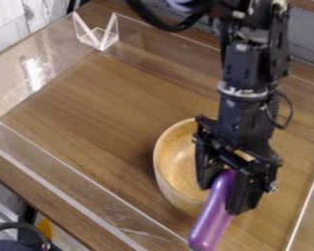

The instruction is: Put the purple eggplant in the brown bowl

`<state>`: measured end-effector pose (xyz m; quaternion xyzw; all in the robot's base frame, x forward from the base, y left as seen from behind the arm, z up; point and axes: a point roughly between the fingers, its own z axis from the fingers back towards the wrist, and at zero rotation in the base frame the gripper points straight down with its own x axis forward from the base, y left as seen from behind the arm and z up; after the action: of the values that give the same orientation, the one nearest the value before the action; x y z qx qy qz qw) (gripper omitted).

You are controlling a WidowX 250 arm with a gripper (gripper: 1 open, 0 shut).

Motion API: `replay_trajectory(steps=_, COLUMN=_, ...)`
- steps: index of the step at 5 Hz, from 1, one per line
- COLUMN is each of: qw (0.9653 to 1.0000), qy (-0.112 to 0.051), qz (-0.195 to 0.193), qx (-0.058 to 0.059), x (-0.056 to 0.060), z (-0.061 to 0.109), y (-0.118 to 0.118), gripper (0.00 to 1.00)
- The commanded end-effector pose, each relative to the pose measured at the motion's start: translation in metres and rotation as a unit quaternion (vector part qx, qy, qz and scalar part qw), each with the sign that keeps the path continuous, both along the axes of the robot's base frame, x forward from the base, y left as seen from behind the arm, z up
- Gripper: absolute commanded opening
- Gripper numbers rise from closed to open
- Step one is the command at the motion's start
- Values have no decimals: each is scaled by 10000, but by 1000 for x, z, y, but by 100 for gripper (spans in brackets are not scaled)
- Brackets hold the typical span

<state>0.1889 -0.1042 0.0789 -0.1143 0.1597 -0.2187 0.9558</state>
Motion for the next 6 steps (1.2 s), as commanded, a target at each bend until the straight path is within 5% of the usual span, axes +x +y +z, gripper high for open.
replay_trajectory(steps=1, qw=9998, qy=-202, qz=-19, qx=-31, x=2, z=7, y=7, gripper=0)
replay_trajectory(steps=3, qw=9997, qy=-203, qz=-150, qx=-12, x=6, z=-7, y=20, gripper=0)
replay_trajectory(steps=5, qw=9996, qy=-216, qz=180, qx=32, x=4, z=14, y=14, gripper=0)
replay_trajectory(steps=6, qw=9995, qy=-280, qz=157, qx=52, x=15, z=26, y=28, gripper=0)
